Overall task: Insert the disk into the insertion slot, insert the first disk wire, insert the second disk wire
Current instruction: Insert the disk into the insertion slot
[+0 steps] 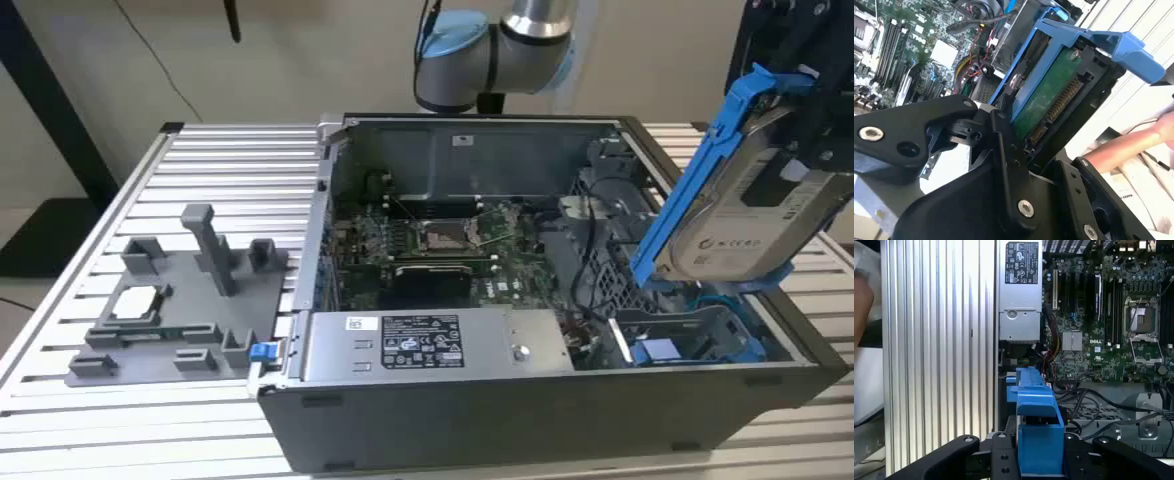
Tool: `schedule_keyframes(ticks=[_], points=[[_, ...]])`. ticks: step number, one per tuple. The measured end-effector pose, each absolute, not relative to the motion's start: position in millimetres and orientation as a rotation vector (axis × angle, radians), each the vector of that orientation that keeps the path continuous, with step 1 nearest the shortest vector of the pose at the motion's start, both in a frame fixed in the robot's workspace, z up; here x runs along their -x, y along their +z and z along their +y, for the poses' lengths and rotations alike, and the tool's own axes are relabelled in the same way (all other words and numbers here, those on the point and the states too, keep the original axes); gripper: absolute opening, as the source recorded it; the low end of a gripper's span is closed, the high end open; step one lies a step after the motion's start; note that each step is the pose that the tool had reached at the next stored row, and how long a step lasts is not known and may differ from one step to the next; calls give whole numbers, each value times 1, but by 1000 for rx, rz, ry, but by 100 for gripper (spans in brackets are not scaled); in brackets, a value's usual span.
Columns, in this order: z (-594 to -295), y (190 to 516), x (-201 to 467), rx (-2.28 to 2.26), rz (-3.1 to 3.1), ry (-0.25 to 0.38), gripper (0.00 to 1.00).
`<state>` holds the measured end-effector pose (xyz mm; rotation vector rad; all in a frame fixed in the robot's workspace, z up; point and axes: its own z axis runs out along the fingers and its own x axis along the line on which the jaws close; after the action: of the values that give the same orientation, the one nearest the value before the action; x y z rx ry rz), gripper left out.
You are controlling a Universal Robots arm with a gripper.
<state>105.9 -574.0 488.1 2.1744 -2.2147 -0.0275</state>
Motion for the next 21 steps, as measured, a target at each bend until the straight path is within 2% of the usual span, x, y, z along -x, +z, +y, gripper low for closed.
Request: schedule_keyframes(ticks=[13,21], points=[[-576,485,-106,-2172,-2213,-22,0],[-577,472,-108,-2172,-2213,-23,0]])
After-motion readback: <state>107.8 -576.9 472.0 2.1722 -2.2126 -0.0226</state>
